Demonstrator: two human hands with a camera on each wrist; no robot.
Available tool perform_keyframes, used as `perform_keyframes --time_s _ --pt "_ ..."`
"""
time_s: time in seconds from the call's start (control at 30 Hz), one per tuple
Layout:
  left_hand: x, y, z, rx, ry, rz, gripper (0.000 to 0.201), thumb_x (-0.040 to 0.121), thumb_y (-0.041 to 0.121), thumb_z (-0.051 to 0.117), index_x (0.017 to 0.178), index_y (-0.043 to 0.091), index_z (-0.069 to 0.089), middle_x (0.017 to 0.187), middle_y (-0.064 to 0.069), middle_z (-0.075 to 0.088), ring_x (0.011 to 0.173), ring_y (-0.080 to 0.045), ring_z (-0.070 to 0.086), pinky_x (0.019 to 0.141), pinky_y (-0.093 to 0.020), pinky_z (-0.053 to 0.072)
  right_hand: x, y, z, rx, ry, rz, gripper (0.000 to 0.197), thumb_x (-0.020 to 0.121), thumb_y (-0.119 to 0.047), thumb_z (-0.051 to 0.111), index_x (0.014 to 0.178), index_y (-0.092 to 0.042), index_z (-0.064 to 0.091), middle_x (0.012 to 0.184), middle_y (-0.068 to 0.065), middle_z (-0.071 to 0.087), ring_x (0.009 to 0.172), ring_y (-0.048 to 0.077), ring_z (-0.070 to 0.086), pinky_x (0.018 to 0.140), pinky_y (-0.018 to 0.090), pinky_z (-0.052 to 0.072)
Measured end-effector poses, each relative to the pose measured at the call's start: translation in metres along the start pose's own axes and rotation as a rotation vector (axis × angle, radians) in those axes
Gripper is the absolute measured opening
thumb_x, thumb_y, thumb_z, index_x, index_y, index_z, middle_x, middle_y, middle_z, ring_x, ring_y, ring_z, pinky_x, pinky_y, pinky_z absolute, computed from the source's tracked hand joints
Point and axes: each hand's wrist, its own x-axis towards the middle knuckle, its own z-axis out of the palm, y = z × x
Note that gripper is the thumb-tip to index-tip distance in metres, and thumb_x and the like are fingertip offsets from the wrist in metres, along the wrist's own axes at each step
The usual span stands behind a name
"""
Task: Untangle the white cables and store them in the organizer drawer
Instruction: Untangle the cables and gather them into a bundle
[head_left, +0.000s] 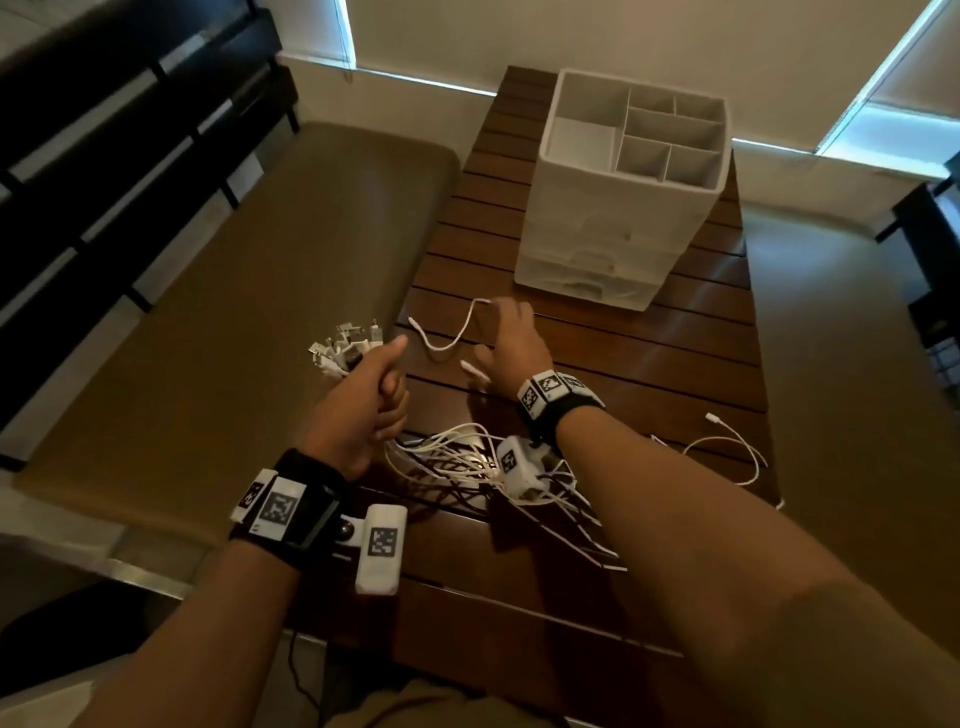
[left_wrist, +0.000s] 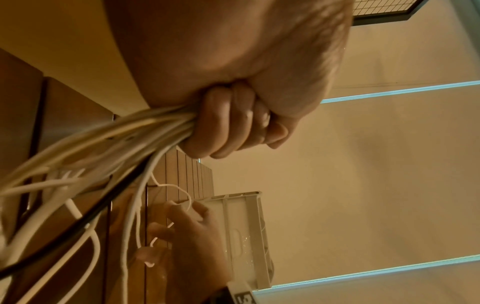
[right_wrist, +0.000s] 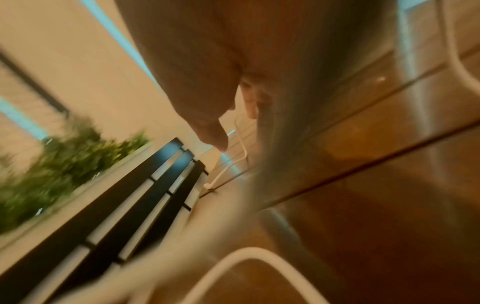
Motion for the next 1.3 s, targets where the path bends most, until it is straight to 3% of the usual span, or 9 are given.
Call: perform_keyframes --time_s 0.13,0.27,0.37,0.5,0.57,0.63,0.7,0.93,1.3 --pt "0.000 -0.003 0.000 0.023 0.043 0.005 0.051 0.103 0.044 0.058 0.060 0.019 0.046 0.048 0.003 0.024 0.036 -0.011 0.021 0.038 -0.025 0.015 0.011 0.011 0.008 0.120 -0.136 0.182 0.062 0.092 -0.032 0.074 0.144 -0.014 0.045 0.128 0.016 0.067 0.112 0.035 0.068 0.093 0.050 0.059" --pt "0.000 -0.003 0.005 0.079 0.119 0.006 0.045 0.096 0.043 0.068 0.063 0.020 0.049 0.050 0.006 0.031 0.041 -0.010 0.023 0.038 -0.022 0.018 0.006 0.015 -0.005 0.057 0.166 0.110 0.038 0.092 -0.020 0.070 0.124 -0.016 0.051 0.130 0.010 0.050 0.098 0.034 0.065 0.085 0.046 0.057" --pt "-0.005 0.002 0.012 0.097 0.149 0.003 0.044 0.099 0.034 0.066 0.062 0.021 0.048 0.048 0.008 0.034 0.042 -0.009 0.024 0.038 -0.020 0.019 0.014 0.019 -0.012 0.009 0.254 0.027 0.068 0.089 -0.020 0.074 0.148 -0.023 0.040 0.151 0.010 0.034 0.098 0.034 0.068 0.083 0.045 0.059" --pt "-0.009 -0.005 0.017 0.137 0.168 0.001 0.048 0.099 0.032 0.067 0.055 0.023 0.048 0.049 0.007 0.033 0.043 -0.010 0.024 0.040 -0.021 0.019 0.028 0.028 -0.014 0.052 -0.068 -0.024 0.101 0.089 -0.020 0.079 0.166 -0.029 0.015 0.165 0.010 0.036 0.139 0.029 0.052 0.112 0.041 0.047" --pt "-0.008 -0.007 0.018 0.115 0.175 0.008 0.046 0.099 0.032 0.067 0.057 0.022 0.050 0.049 0.007 0.035 0.043 -0.010 0.025 0.040 -0.021 0.019 0.027 0.031 -0.008 -0.054 -0.154 -0.024 0.074 0.093 -0.023 0.075 0.158 -0.019 0.039 0.151 0.013 0.055 0.135 0.031 0.055 0.111 0.039 0.047" --pt "-0.006 -0.006 0.020 0.109 0.170 0.022 0.043 0.100 0.032 0.066 0.062 0.019 0.054 0.049 0.006 0.035 0.042 -0.010 0.024 0.041 -0.021 0.019 0.019 0.028 -0.004 -0.156 -0.174 -0.006 0.021 0.099 -0.027 0.065 0.116 -0.016 0.070 0.119 0.013 0.072 0.110 0.033 0.068 0.093 0.038 0.055" --pt "-0.004 -0.006 0.023 0.122 0.161 0.028 0.039 0.101 0.034 0.065 0.067 0.016 0.060 0.051 0.004 0.032 0.044 -0.012 0.022 0.041 -0.021 0.019 0.010 0.027 -0.003 -0.130 -0.132 -0.011 0.023 0.103 -0.030 0.057 0.089 -0.016 0.069 0.096 0.010 0.074 0.090 0.032 0.070 0.081 0.039 0.058" --pt "-0.006 -0.003 0.063 0.109 0.188 0.066 0.034 0.097 0.036 0.072 0.101 0.003 0.075 0.049 0.009 0.041 0.041 -0.008 0.028 0.037 -0.020 0.023 -0.075 0.009 -0.031 0.443 0.160 -0.283 0.015 0.102 -0.028 0.063 0.092 -0.021 0.071 0.080 -0.004 0.068 0.073 0.018 0.069 0.066 0.047 0.060" --pt "-0.012 -0.001 0.107 0.153 0.042 0.136 0.029 0.096 0.040 0.074 0.084 0.014 0.070 0.054 0.007 0.040 0.046 -0.009 0.029 0.043 -0.023 0.025 -0.162 0.052 -0.061 0.026 0.125 -0.440 0.015 0.100 -0.031 0.065 0.097 -0.020 0.075 0.089 -0.011 0.059 0.080 0.006 0.053 0.072 0.029 0.048"
